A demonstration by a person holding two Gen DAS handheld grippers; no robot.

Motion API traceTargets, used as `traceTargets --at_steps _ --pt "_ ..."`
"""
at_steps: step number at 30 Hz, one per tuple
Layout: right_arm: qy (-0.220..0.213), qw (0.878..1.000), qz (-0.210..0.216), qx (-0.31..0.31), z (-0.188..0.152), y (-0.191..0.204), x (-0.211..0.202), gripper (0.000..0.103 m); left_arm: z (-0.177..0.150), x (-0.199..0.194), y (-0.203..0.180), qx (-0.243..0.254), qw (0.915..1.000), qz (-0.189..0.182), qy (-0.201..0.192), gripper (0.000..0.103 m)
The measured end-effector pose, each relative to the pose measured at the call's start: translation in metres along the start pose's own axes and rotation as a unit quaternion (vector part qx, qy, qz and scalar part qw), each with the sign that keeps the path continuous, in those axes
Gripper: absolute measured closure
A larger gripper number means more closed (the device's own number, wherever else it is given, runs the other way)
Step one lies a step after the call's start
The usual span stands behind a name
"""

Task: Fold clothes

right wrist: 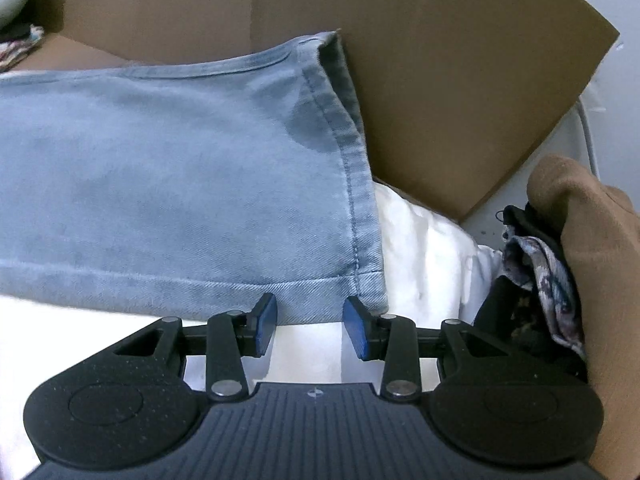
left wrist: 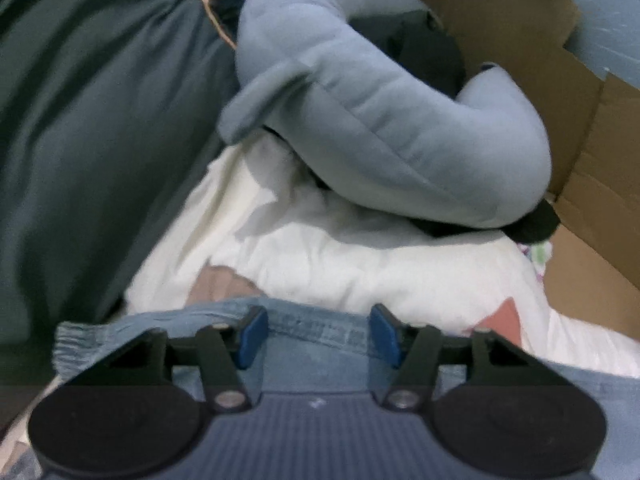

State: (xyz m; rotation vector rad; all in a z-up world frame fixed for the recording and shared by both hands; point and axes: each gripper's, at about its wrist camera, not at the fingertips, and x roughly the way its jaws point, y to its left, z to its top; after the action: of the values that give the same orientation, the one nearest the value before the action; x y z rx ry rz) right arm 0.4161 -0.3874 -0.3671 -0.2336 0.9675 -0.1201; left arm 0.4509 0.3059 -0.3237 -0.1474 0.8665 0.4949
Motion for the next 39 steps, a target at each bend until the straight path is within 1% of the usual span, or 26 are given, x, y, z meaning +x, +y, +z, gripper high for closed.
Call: traceTargets --at_steps 5,10,13,16,19,20,23,26,30,33,39 --pt "-0.01 0.999 0.011 0.035 0.004 -0.002 -0.019 0.06 0.003 -0.047 0.024 -0.005 0.9998 -0.006 0.018 0.043" --pt "-0.016 0.998 0.047 0.047 0.005 0.004 -0.047 0.06 0.017 -0.093 0.061 -0.02 0.9991 -0.016 0.033 0.043" --pt "-0.021 0.996 0.063 0.06 0.01 0.002 -0.069 0.059 0.02 -0.122 0.082 -0.016 0.9992 -0.009 0.036 0.043" --pt "-0.024 0.995 0.082 0.057 0.018 0.001 -0.094 0.058 0.016 -0.154 0.098 -0.012 0.999 -0.002 0.042 0.043" --pt "-0.043 0.995 0.08 0.049 0.027 -0.002 -0.123 0.058 0.01 -0.187 0.112 -0.019 0.9987 -0.005 0.047 0.043" --pt "-0.043 0.994 0.09 0.05 0.03 -0.004 -0.134 0.058 0.007 -0.197 0.116 -0.02 0.9986 -0.006 0.049 0.043" --pt "-0.055 0.992 0.102 0.046 0.039 -0.011 -0.165 0.058 0.002 -0.228 0.125 -0.013 0.9987 -0.006 0.048 0.043" --pt "-0.061 0.989 0.117 0.059 0.044 -0.023 -0.195 0.058 -0.002 -0.26 0.136 -0.019 0.9986 -0.009 0.048 0.043" --pt "-0.071 0.987 0.132 0.066 0.046 -0.037 -0.232 0.058 -0.009 -0.3 0.147 -0.025 0.9988 -0.007 0.042 0.042" --pt "-0.075 0.984 0.146 0.072 0.045 -0.05 -0.261 0.058 -0.015 -0.331 0.16 -0.035 0.9987 -0.008 0.037 0.039" --pt "-0.08 0.979 0.166 0.09 0.045 -0.081 -0.311 0.057 -0.031 -0.383 0.181 -0.054 0.9978 -0.008 0.038 0.038"
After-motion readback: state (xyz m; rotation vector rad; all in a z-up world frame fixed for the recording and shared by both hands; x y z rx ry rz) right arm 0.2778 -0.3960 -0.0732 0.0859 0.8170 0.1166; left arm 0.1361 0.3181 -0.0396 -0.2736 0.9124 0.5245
